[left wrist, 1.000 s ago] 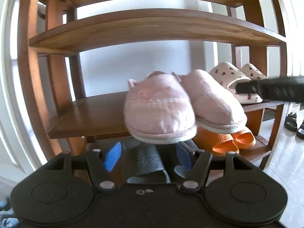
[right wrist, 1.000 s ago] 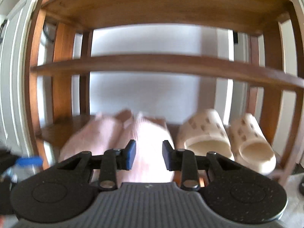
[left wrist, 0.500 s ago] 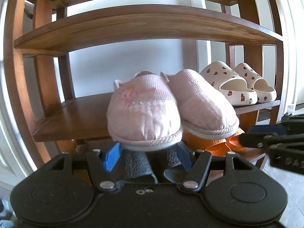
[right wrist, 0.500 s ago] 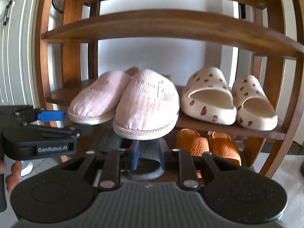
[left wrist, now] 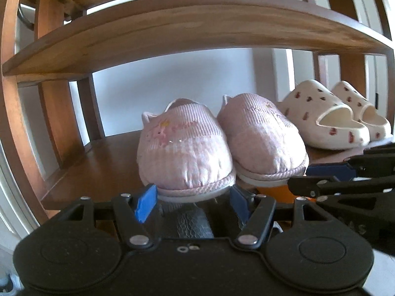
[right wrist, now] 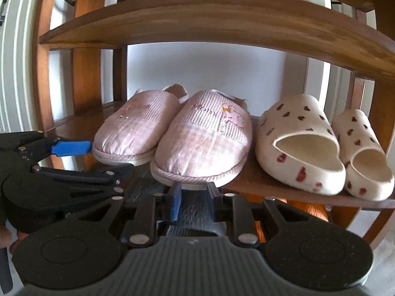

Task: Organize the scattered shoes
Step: 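Set the pink slippers on the middle shelf beside the heart-print slides, then open the right tool and move it to the grey-blue sneakers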

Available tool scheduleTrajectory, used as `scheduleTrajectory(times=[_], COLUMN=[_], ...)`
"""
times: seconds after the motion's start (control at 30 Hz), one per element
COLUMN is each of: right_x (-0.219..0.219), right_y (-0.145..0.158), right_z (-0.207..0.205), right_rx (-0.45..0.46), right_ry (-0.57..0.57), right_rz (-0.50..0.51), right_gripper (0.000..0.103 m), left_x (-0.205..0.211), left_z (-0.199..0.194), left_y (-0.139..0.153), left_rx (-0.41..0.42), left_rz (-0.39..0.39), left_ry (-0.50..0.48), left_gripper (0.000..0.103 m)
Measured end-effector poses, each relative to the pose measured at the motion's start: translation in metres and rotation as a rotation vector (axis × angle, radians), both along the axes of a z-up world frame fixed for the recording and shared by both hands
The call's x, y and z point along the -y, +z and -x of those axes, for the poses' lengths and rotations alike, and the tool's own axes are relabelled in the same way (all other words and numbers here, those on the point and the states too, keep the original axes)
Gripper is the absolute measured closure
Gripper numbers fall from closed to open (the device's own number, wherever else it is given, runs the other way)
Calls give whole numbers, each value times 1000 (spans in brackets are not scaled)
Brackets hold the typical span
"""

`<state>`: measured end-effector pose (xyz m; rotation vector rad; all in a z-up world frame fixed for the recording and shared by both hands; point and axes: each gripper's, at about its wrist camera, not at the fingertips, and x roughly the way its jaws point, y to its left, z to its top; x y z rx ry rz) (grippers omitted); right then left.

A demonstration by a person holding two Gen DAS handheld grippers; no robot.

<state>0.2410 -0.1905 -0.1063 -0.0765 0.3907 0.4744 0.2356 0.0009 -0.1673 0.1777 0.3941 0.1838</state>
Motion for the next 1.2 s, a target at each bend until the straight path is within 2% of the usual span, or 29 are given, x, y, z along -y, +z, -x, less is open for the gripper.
scheduleTrajectory(times=[0.13,0.23,0.37,0.47,0.53,0.6,0.73,0.83,0.97,1.1,1.2], right_x=[-7,-10,-10,-17,-28,-41,-86,-137,-200,-253,-289], right_y=[2,4,-6,-26,-40,-52,-74,-87,-97,-99,-90], right_z=[-15,-12,9,35,51,67,99,118,133,146,159], right_rx=[-16,0,-22,-96,-129,-151,-187,-245,-356,-451,-445], right_ry=[-28,-26,15,86,136,186,329,453,548,582,582], right_rz=[-33,-53,-51,-27,10,47,132,197,231,209,202], right_gripper=[77,77,76,76,69,52,50,50,50,50,50], left_x=[-6,-11,-26,-47,-62,-88,-135,-170,-224,-261,-283], left_z=[2,24,63,97,116,146,195,232,274,297,301], left_y=[-1,-10,-25,-41,-51,-63,-72,-69,-65,-68,-72], left_rx=[-6,-9,-47,-103,-149,-218,-304,-315,-288,-229,-197], left_rz=[22,-1,-58,-107,-130,-154,-175,-164,-92,-26,24], left_ry=[14,-4,-19,12,39,98,216,318,474,566,601], left_gripper=[38,38,38,38,38,38,38,38,38,38,38])
